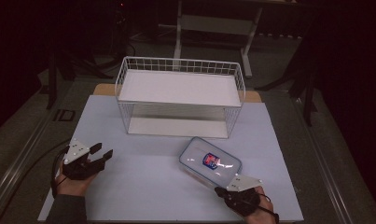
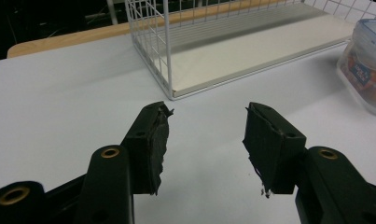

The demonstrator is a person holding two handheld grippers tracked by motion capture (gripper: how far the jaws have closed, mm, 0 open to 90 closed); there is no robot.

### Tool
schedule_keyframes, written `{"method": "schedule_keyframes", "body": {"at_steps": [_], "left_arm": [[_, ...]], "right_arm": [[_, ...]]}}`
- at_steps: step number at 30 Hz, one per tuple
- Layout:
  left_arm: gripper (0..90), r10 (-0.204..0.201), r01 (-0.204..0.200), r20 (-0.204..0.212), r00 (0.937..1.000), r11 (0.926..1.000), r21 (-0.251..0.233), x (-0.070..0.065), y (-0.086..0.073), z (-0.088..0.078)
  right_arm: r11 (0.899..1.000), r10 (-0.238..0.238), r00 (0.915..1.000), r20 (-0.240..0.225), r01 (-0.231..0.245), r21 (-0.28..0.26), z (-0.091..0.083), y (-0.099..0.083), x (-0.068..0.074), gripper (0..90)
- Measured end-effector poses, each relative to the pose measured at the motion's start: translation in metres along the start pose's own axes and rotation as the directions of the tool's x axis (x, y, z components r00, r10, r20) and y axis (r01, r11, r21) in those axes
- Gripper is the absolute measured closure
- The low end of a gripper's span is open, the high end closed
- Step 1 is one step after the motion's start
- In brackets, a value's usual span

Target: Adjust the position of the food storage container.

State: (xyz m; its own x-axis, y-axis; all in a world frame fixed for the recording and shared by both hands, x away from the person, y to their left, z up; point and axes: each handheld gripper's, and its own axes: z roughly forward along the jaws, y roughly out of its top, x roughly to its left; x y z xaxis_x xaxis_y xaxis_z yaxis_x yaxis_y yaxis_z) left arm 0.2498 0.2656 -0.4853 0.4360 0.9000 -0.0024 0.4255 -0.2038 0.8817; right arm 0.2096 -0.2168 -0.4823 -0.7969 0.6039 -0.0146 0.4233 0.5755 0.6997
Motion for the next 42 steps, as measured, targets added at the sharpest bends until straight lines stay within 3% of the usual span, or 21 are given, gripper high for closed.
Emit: {"method": "schedule_keyframes", "body": {"at_steps": [11, 23, 30, 38, 40, 42], "left_arm": [[48.1, 0.003, -0.003, 0.001, 1.0000, 1.0000, 0.001, -0.001, 0.000, 0.000], [47.1, 0.007, -0.007, -0.001, 1.0000, 1.0000, 0.004, -0.001, 0.000, 0.002], [46.7, 0.012, -0.012, 0.000, 0.9999, 0.9999, 0.009, -0.002, 0.000, 0.004], [46.3, 0.008, -0.008, 0.003, 1.0000, 0.9999, 0.008, -0.002, 0.000, 0.004], [46.3, 0.008, -0.008, 0.004, 1.0000, 0.9999, 0.006, -0.002, 0.000, 0.004], [46.2, 0.004, -0.004, 0.003, 1.0000, 0.9999, 0.009, -0.001, -0.001, 0.005]], "right_arm": [[0.999, 0.049, 0.9982, 0.035, -0.049, 0.000, -0.006, -0.005, -0.018, 89.8], [0.992, 0.122, 0.9886, 0.087, -0.122, -0.014, -0.011, -0.012, -0.041, 89.8], [0.983, 0.184, 0.9755, 0.121, -0.180, -0.043, -0.012, -0.016, -0.061, 89.8], [0.974, 0.226, 0.9606, 0.161, -0.220, -0.058, -0.015, -0.017, -0.073, 89.8], [0.972, 0.232, 0.9594, 0.161, -0.221, -0.084, -0.023, -0.016, -0.075, 89.9], [0.961, 0.259, 0.9468, 0.191, -0.234, -0.145, -0.037, -0.012, -0.085, 89.8]]}}
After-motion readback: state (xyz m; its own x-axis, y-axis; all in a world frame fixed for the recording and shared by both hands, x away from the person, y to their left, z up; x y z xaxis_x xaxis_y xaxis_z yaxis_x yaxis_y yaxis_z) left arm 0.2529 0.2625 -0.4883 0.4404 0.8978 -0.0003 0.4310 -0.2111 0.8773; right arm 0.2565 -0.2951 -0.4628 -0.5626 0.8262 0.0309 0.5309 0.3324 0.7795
